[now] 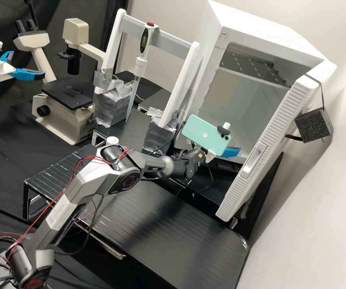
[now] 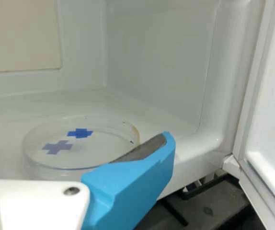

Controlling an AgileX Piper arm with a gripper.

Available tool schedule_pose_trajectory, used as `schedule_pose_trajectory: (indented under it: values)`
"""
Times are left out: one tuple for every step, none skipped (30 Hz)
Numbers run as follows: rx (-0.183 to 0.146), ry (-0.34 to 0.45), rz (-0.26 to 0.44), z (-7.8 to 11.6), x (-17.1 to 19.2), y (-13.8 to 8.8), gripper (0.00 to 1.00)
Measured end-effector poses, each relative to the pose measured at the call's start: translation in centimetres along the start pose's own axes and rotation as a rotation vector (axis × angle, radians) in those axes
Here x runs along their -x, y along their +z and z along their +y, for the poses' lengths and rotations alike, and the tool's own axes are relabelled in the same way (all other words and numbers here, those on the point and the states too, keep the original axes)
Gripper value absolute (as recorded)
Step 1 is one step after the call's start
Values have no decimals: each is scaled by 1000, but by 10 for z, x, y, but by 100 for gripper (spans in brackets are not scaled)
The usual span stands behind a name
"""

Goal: Move the petri dish to the incubator

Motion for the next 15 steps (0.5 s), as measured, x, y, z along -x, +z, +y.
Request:
schedule_pose_trajectory:
  values:
    - [-2,2,0,1,3,1,100]
    - [-5,3,1,3,8,1,100]
    - [-7,4,2,3,12,1,100]
    - [-10,8,3,5,17,3,100]
    - [-13,13,12,7,22,4,100]
    - [-15,15,21,7,26,4,100]
    - [-19,21,27,9,32,5,100]
    - [-23,22,32,9,38,6,100]
    - [-26,27,42,10,43,6,100]
    - [-34,34,52,10,49,7,100]
    - [-37,44,68,11,54,7,100]
    - [-45,54,81,12,60,8,100]
    - [-55,68,96,12,67,9,100]
    - [-60,83,103,12,75,12,100]
    - [-64,95,116,12,82,13,100]
